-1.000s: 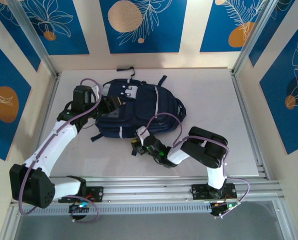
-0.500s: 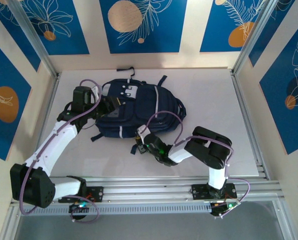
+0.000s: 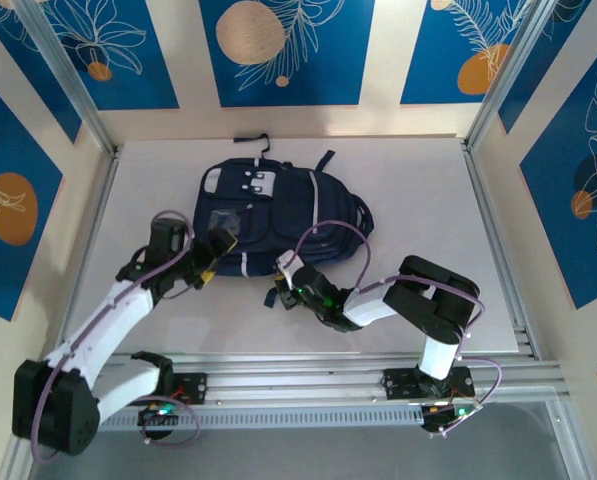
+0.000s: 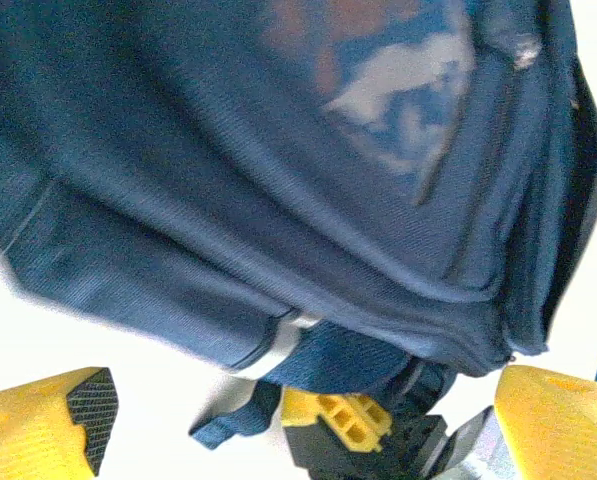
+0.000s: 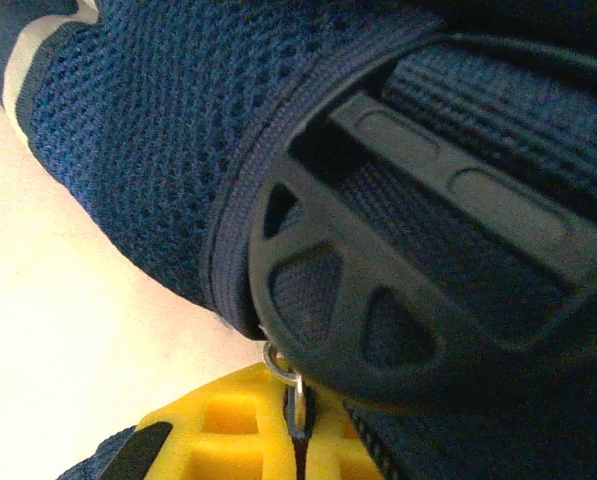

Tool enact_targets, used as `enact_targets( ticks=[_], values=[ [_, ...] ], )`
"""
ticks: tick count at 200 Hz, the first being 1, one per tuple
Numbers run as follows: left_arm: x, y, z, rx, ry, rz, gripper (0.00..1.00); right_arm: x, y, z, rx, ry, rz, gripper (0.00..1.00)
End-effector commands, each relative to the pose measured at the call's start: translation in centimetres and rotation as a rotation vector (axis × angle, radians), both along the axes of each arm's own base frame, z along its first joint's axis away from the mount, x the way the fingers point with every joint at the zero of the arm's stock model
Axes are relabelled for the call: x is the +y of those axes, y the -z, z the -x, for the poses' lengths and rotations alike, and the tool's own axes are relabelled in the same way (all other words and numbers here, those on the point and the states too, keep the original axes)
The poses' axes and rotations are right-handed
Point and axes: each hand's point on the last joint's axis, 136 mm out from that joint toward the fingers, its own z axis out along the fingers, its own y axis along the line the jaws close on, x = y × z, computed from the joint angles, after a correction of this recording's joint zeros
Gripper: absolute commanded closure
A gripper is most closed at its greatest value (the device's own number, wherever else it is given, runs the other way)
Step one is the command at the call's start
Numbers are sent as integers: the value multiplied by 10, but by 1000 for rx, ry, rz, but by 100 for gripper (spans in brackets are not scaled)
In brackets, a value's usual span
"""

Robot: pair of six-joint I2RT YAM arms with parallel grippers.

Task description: Pack the student bag

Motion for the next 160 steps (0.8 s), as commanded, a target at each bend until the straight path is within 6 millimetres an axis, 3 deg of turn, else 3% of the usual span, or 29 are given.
enact_targets(
  ticks=[1, 66, 99, 111, 133, 160],
  values=[
    [6, -2, -5, -13, -178, 83, 3, 13, -26, 1, -37, -30, -65, 100],
    [-7, 42, -12, -1, -285, 131, 20, 13, -32, 4, 6, -6, -146, 100],
    [-8, 50, -21, -20, -304, 114, 30, 13, -32, 6, 20, -10, -154, 100],
    [-5, 48, -26, -44, -319, 98, 39, 12, -30, 6, 22, -12, -144, 100],
    [0, 43, -36, -90, -331, 47, 68, 7, -20, 5, 21, -3, -83, 100],
    [10, 52, -39, -72, -361, -16, 93, -4, -12, 3, 25, 16, -34, 100]
  ],
)
